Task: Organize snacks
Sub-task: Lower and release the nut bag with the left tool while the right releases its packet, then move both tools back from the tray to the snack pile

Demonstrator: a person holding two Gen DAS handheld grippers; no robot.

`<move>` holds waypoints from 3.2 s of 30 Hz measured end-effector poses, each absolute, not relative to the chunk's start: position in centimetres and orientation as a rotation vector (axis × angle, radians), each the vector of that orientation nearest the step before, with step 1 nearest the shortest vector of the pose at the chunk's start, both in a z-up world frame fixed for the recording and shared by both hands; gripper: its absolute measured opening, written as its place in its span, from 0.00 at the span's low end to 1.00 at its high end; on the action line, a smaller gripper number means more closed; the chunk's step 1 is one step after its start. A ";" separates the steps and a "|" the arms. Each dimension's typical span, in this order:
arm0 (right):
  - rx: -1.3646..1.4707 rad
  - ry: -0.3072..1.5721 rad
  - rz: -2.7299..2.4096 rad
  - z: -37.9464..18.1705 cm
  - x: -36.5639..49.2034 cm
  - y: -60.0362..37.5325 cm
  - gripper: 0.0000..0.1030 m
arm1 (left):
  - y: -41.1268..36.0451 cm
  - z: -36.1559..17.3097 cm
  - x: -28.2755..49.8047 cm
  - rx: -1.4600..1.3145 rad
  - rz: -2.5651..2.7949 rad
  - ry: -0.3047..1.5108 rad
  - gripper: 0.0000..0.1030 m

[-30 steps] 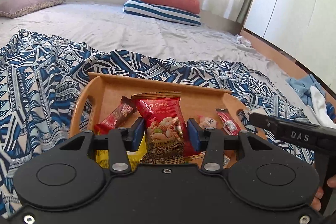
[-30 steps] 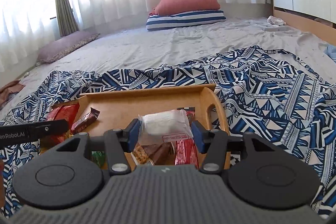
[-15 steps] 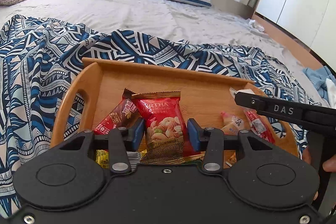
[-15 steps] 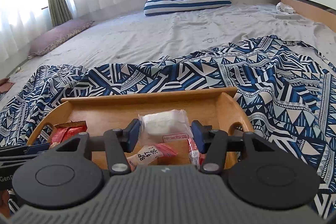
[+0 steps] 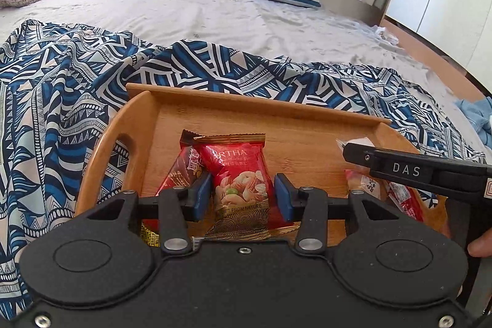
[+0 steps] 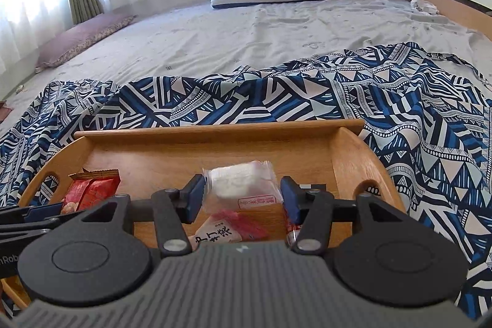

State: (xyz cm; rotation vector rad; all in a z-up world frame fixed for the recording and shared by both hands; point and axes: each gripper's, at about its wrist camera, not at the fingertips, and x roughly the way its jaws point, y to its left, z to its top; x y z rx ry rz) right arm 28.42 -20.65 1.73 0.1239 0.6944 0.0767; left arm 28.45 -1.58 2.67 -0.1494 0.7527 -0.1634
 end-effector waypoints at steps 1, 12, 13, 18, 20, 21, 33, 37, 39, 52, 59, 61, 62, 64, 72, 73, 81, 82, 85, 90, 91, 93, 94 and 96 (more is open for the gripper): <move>0.126 0.697 0.075 1.6 28.5 -20.7 0.56 | -1.6 2.6 28.5 -0.149 -0.160 0.752 0.41; 0.128 0.703 0.066 1.2 28.8 -21.0 0.57 | -0.6 2.4 29.0 -0.184 -0.119 0.758 0.41; 0.129 0.703 0.064 1.2 28.7 -21.0 0.57 | -0.6 2.4 29.0 -0.184 -0.118 0.758 0.41; 0.117 0.703 0.065 1.1 28.7 -21.0 0.57 | -0.5 2.4 28.9 -0.174 -0.113 0.758 0.42; 0.114 0.703 0.065 1.0 28.7 -20.9 0.57 | -0.5 2.2 29.0 -0.185 -0.111 0.768 0.42; 0.113 0.702 0.066 1.0 28.7 -20.9 0.58 | -0.5 2.1 29.1 -0.186 -0.106 0.779 0.42; 0.101 0.700 0.072 1.0 28.6 -20.8 0.67 | -0.9 2.0 28.9 -0.150 -0.086 0.773 0.48; 0.138 0.691 0.086 1.2 28.2 -21.0 0.74 | -0.7 2.4 28.5 -0.162 -0.113 0.767 0.60; 0.151 0.680 0.093 1.6 27.9 -21.2 0.75 | -0.8 2.9 28.1 -0.165 -0.125 0.753 0.70; 0.134 0.571 0.080 5.2 22.8 -22.2 0.89 | -1.1 6.8 23.4 -0.133 -0.142 0.673 0.92; 0.106 0.491 0.069 7.1 18.3 -22.9 1.00 | -1.0 7.7 18.6 -0.128 -0.165 0.662 0.96; 0.103 0.482 0.073 7.3 17.0 -23.1 1.00 | -1.0 7.9 17.2 -0.135 -0.171 0.655 0.97; 0.100 0.478 0.072 7.4 16.4 -23.1 1.00 | -1.0 7.9 16.5 -0.139 -0.171 0.650 0.98; 0.092 0.474 0.073 7.4 15.3 -23.0 1.00 | -1.1 8.1 15.1 -0.138 -0.173 0.639 0.98; 0.049 0.462 0.068 6.8 11.4 -22.6 1.00 | -1.2 8.3 11.0 -0.145 -0.187 0.614 0.99; 0.039 0.461 0.067 6.7 10.9 -22.6 1.00 | -1.2 8.2 10.6 -0.146 -0.186 0.614 0.99; -0.002 0.479 0.044 5.4 8.3 -23.2 1.00 | -1.2 6.2 8.3 -0.138 -0.184 0.653 1.00; -0.004 0.483 0.040 5.2 8.1 -23.3 1.00 | -1.3 5.9 8.3 -0.135 -0.179 0.660 1.00; -0.029 0.501 0.025 4.2 7.6 -23.5 1.00 | -1.2 5.1 8.2 -0.137 -0.173 0.681 1.00; -0.065 0.538 0.024 2.5 6.9 -23.8 1.00 | -1.4 4.0 8.0 -0.143 -0.171 0.712 1.00; -0.072 0.544 0.024 2.2 6.8 -23.9 1.00 | -1.4 3.9 8.0 -0.142 -0.173 0.718 1.00; -0.090 0.555 0.022 1.6 6.6 -23.9 1.00 | -1.7 3.5 7.9 -0.137 -0.180 0.727 1.00; -0.100 0.560 0.021 1.3 6.5 -23.9 1.00 | -1.9 3.4 7.8 -0.134 -0.182 0.732 1.00; -0.119 0.568 0.020 0.8 6.4 -24.0 1.00 | -2.2 3.1 7.6 -0.132 -0.185 0.739 1.00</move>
